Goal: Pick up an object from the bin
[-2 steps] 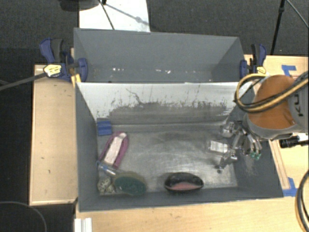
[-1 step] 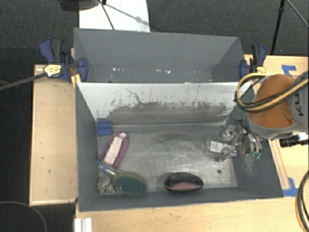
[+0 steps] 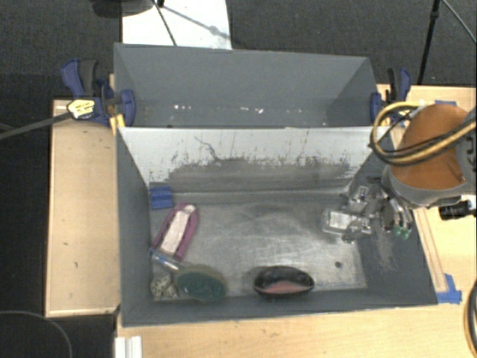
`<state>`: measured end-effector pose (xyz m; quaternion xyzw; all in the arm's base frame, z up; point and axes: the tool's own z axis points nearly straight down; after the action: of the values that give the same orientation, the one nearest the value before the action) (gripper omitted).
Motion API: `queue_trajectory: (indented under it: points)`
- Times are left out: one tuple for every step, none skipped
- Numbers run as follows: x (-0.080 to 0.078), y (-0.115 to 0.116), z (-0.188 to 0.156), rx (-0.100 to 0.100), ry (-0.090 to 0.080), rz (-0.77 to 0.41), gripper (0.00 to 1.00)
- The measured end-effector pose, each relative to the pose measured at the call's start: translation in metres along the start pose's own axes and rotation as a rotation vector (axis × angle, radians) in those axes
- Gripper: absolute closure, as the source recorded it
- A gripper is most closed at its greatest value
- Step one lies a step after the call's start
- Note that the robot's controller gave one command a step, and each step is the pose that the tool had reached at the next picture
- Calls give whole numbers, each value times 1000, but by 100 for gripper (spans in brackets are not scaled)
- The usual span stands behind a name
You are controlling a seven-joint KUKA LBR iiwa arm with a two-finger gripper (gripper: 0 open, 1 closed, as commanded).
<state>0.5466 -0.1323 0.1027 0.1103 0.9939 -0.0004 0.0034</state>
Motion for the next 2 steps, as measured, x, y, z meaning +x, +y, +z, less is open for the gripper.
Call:
queue_trajectory:
  points:
    - [-1,0,-17,0,0,-3,100]
    - [-3,0,-41,0,-1,-5,100]
